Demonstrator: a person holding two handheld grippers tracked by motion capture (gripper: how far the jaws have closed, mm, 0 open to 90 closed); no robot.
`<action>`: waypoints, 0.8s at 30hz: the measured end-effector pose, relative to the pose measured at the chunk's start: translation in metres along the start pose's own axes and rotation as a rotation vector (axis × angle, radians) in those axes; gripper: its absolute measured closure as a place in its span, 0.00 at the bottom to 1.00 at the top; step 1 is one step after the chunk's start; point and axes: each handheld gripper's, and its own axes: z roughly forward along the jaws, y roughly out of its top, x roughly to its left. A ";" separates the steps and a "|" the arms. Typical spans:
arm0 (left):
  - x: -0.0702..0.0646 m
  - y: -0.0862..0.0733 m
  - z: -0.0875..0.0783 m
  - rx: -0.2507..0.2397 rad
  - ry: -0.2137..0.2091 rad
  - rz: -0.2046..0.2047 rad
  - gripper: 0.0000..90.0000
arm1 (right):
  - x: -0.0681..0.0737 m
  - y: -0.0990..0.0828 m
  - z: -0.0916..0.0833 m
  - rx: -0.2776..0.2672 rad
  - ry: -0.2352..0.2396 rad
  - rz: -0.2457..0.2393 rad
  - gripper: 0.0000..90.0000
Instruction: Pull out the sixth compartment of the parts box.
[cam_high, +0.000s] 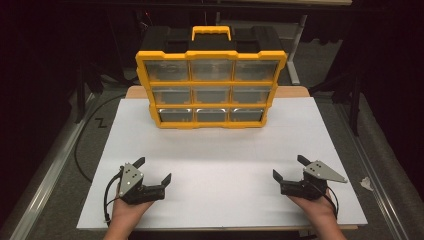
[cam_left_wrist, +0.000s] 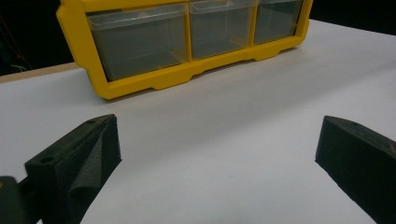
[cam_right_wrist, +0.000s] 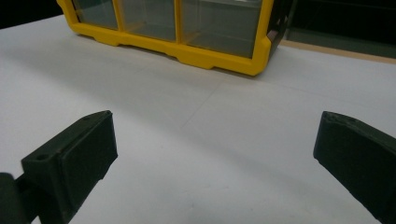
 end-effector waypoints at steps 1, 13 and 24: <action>0.000 0.000 0.000 -0.002 -0.001 0.000 0.01 | 0.000 0.000 0.000 0.000 0.000 0.000 0.01; 0.000 0.000 0.001 -0.005 -0.014 -0.010 0.01 | 0.004 -0.002 0.000 0.009 -0.007 -0.033 0.01; 0.001 -0.001 0.001 -0.018 -0.012 -0.019 0.01 | 0.005 0.000 0.008 0.001 -0.038 -0.039 0.01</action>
